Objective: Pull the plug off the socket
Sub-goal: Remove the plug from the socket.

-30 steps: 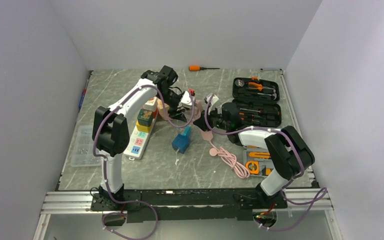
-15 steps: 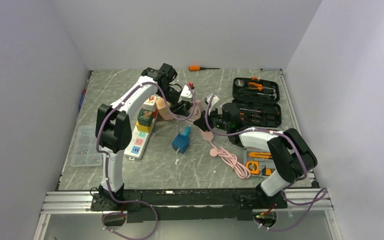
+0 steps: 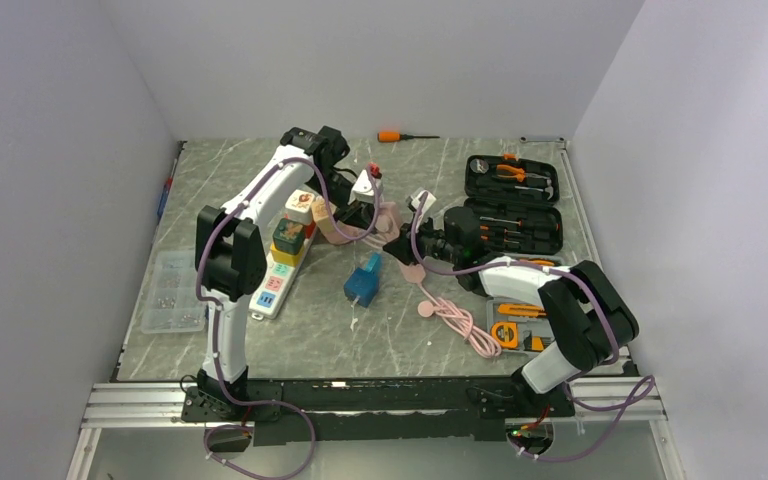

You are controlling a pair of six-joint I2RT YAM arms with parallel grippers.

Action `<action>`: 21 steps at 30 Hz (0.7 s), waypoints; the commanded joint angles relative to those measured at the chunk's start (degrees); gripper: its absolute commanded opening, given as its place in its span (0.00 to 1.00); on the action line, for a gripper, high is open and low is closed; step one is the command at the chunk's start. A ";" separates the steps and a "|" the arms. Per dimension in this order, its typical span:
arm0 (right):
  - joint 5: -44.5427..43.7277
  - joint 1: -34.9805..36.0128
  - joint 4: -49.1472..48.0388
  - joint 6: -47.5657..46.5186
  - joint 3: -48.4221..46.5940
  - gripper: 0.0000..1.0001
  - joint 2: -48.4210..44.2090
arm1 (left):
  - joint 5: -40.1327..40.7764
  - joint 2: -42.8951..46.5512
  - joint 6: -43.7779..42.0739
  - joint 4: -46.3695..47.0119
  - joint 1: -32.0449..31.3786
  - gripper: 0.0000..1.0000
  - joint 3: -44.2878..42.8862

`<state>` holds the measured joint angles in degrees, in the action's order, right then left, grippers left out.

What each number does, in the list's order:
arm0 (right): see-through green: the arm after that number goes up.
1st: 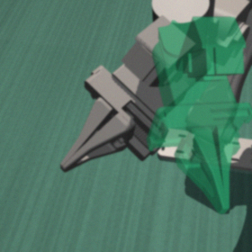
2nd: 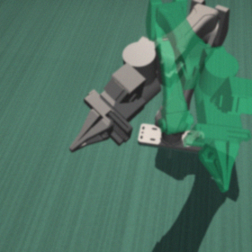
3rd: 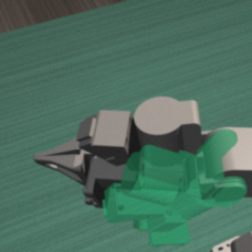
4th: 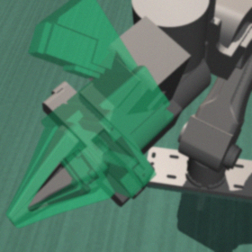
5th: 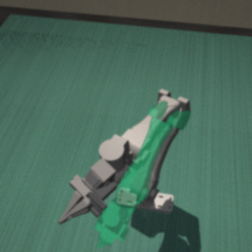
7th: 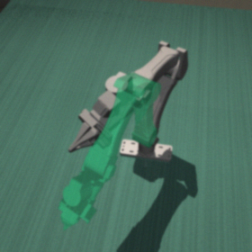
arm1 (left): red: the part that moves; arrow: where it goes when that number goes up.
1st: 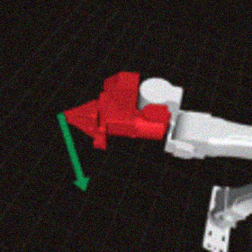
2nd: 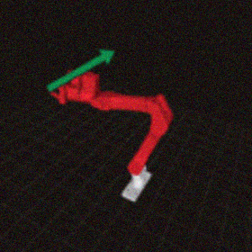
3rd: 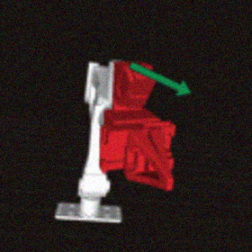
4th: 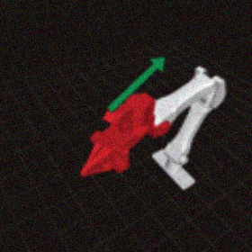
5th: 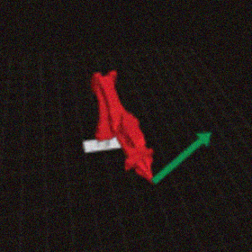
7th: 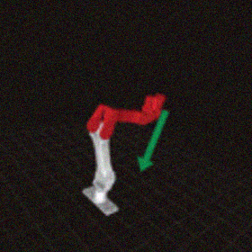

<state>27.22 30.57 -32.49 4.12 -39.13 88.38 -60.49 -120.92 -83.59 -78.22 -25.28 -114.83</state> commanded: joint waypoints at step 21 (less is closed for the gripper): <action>5.52 0.27 -12.28 3.66 -9.46 0.44 0.37 | -1.67 1.30 -4.91 -5.10 -4.06 0.00 0.88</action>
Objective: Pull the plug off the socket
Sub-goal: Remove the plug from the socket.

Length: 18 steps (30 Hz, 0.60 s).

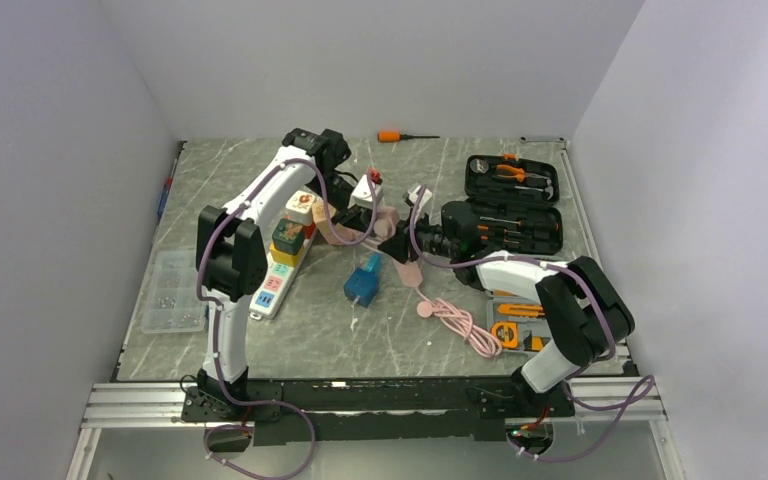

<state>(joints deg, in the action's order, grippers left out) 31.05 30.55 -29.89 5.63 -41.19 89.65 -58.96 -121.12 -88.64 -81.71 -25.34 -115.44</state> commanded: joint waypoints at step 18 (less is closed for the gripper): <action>1.56 0.29 -12.26 0.11 -1.55 0.47 -3.42 | -2.96 3.77 4.64 3.99 -3.65 0.00 3.42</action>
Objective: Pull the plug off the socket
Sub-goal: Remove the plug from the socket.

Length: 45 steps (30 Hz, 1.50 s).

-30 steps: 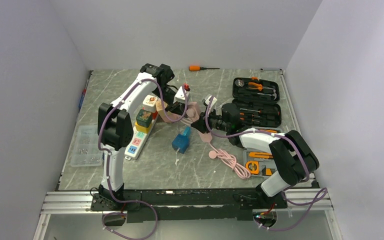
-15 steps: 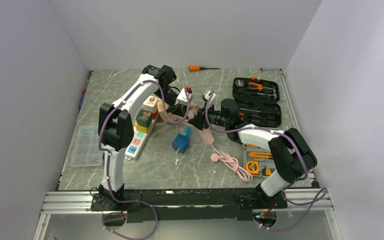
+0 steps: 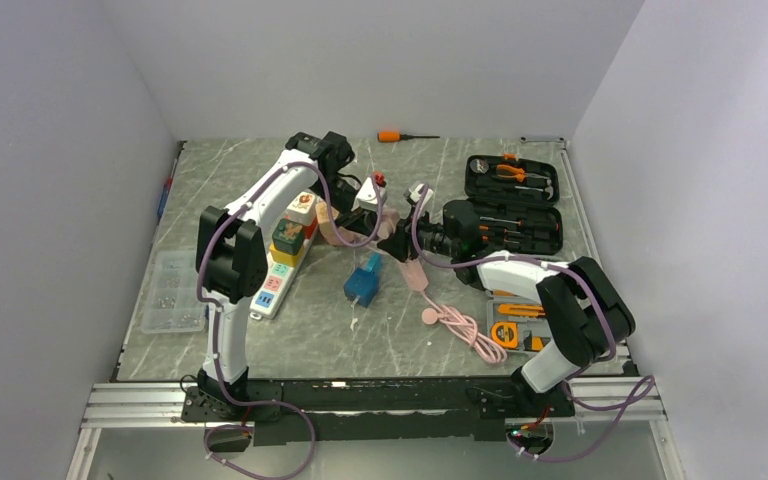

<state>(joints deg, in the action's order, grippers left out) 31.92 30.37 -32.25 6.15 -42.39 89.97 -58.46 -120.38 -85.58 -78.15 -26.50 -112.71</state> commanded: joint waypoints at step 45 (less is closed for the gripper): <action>-5.56 0.37 -0.78 -0.45 1.38 0.33 -2.51 | -3.20 5.18 3.35 1.31 -1.10 0.00 1.35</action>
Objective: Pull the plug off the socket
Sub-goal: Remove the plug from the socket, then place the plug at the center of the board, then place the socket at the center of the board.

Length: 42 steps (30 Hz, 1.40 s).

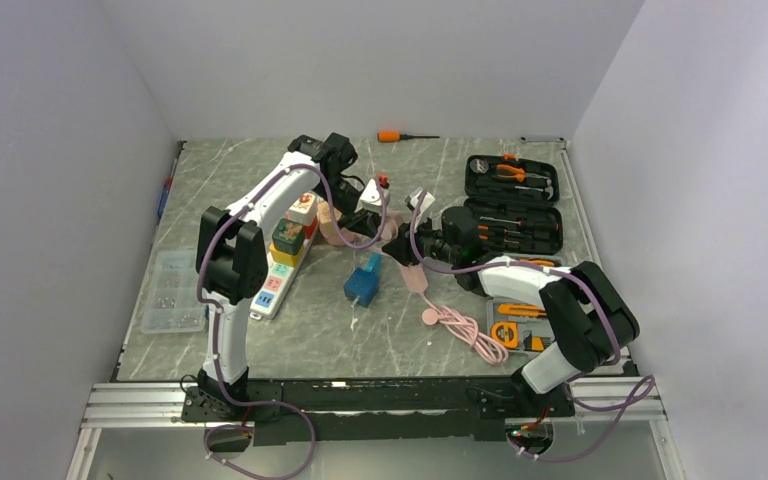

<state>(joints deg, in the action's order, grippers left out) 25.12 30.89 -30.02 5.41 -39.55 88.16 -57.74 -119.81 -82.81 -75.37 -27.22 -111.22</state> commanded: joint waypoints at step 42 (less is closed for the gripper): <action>-17.81 -12.40 15.75 8.39 -21.46 0.00 15.45 | 19.11 9.61 25.99 36.33 -3.97 0.00 15.13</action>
<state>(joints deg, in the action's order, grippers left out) 12.14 20.75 -17.06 13.17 -53.39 99.70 -49.87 -113.36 -69.25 -57.82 -29.71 -99.35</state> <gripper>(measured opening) 0.345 0.160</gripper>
